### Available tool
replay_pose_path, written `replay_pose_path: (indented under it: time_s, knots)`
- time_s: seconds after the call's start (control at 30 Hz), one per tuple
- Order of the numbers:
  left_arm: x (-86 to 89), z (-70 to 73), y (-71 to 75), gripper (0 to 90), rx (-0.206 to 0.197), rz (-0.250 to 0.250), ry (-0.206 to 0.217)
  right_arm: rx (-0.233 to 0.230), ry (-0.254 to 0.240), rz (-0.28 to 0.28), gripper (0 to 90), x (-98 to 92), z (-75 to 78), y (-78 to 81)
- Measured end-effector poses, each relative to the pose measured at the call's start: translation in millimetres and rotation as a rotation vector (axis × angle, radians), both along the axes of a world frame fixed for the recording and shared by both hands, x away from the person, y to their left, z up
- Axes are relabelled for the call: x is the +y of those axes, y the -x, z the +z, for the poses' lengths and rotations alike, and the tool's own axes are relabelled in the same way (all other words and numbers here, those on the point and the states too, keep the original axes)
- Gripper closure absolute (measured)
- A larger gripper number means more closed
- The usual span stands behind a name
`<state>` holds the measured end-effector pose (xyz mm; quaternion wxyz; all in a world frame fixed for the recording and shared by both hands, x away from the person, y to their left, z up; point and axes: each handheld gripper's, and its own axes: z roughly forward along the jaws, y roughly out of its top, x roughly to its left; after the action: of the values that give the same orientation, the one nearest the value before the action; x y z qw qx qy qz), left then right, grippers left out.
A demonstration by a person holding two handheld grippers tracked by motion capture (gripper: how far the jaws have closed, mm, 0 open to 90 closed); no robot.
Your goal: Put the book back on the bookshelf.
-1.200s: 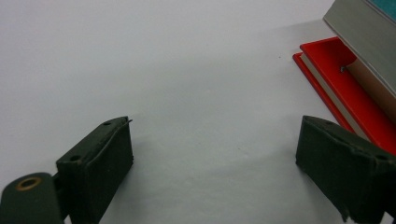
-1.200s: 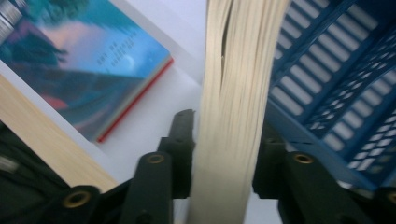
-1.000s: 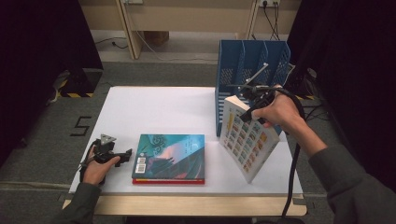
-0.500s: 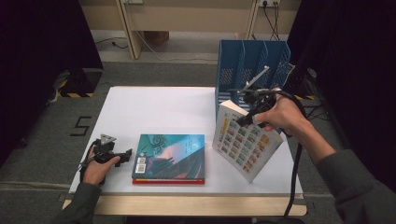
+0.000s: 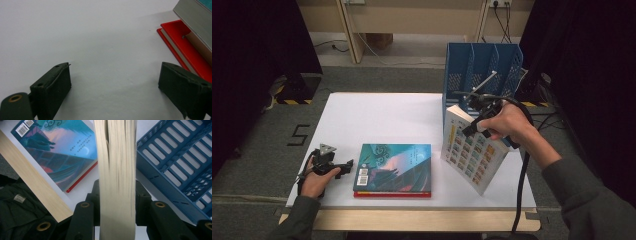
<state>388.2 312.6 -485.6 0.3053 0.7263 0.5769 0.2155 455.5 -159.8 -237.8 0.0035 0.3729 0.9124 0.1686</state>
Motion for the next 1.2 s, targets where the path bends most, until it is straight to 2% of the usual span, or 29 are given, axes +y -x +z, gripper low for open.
replay_pose_path:
  time_s: [0.27,0.37,0.4,0.43,0.53,0.67,0.8,1.03,1.2]
  knots:
    - [0.0,0.0,0.0,9.9,0.0,0.0,0.0,0.005,0.006,-0.005,69.4,-1.3,-6.1,-1.8]
    - [0.1,0.0,-0.1,9.8,0.0,0.0,0.0,-0.018,0.013,0.026,71.6,-0.1,-6.2,-1.2]
    - [0.1,0.0,-0.1,9.8,0.001,0.0,0.001,-0.048,0.017,0.028,72.8,-1.5,-6.2,-0.2]
    - [0.1,0.0,-0.1,9.8,0.001,0.0,0.001,-0.048,0.017,0.028,72.8,-1.5,-6.2,-0.2]
    - [0.2,0.0,-0.1,9.8,0.001,-0.001,0.001,-0.077,-0.001,0.035,73.5,-9.5,-6.3,0.9]
    - [0.1,0.0,-0.1,9.8,0.001,0.0,0.0,-0.078,-0.032,0.036,73.6,-13.7,-5.2,4.6]
    - [0.1,0.0,-0.1,9.8,0.001,-0.001,0.0,-0.08,-0.039,0.034,73.7,-19.8,1.1,11.5]
    - [0.1,0.0,-0.1,9.8,0.001,0.0,0.0,-0.144,-0.107,-0.013,73.7,-36.5,19.0,20.0]
    - [0.0,0.0,-0.1,9.8,0.0,-0.001,-0.001,-0.179,-0.122,-0.018,73.7,-40.9,32.6,23.0]
